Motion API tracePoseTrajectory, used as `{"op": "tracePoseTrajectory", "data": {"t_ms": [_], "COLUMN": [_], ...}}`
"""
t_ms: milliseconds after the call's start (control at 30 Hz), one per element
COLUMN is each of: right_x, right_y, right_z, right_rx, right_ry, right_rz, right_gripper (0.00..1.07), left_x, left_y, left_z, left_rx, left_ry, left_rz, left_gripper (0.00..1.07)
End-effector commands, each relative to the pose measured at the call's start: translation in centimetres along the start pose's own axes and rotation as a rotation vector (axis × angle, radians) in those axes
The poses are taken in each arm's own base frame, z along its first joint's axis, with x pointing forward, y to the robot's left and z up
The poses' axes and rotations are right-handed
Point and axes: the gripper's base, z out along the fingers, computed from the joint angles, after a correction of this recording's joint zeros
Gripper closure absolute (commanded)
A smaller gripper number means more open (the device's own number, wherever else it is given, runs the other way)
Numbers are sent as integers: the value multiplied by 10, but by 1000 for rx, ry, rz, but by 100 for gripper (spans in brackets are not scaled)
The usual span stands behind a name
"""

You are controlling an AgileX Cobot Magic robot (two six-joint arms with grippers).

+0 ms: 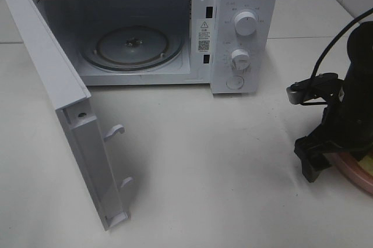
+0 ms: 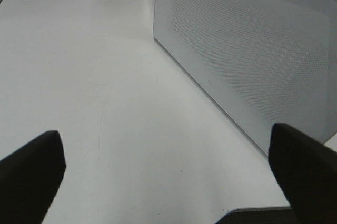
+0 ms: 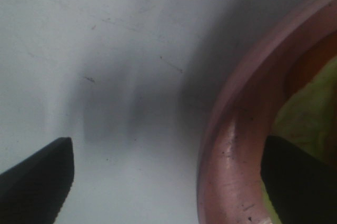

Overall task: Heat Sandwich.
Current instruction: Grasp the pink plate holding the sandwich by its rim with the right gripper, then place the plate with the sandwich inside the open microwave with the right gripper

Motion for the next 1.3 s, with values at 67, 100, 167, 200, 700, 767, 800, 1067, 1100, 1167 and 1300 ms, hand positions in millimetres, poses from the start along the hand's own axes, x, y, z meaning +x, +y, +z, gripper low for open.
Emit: {"op": "tracePoseTrajectory", "data": {"t_ms": [67,100,167,200,700,767,800,1067,1100,1167,1300], "right_x": [0,0,0,1,3,3,2,2,2,2,4], "right_y": [0,0,1,1,-9,-10,-11,-10,-10,-10,-12], "right_z": [11,11,14,15,16,16,16,16,16,16,16], "right_rx": [1,1,-1,-1,114,126,135,136,136,136,158], "right_ry": [31,31,25,22,33,30,28,22,22,27,48], "right_rz": [4,4,2,2,49,57,58,57,57,59,81], "right_gripper": [18,18,20,21,91,103,107,107,107,107,107], "left_x": [0,0,0,0,0,0,0,0,0,0,0], "left_y": [-1,-1,-1,-1,-1,-1,-1,-1,-1,-1,-1], "left_z": [-2,-2,-2,-2,-2,-2,-2,-2,-2,-2,-2], "left_rx": [3,3,3,3,3,3,3,3,3,3,3], "left_ry": [-30,-30,-30,-30,-30,-30,-30,-30,-30,-30,-30], "left_rz": [0,0,0,0,0,0,0,0,0,0,0], "left_gripper": [9,9,9,9,9,9,9,9,9,9,9]}}
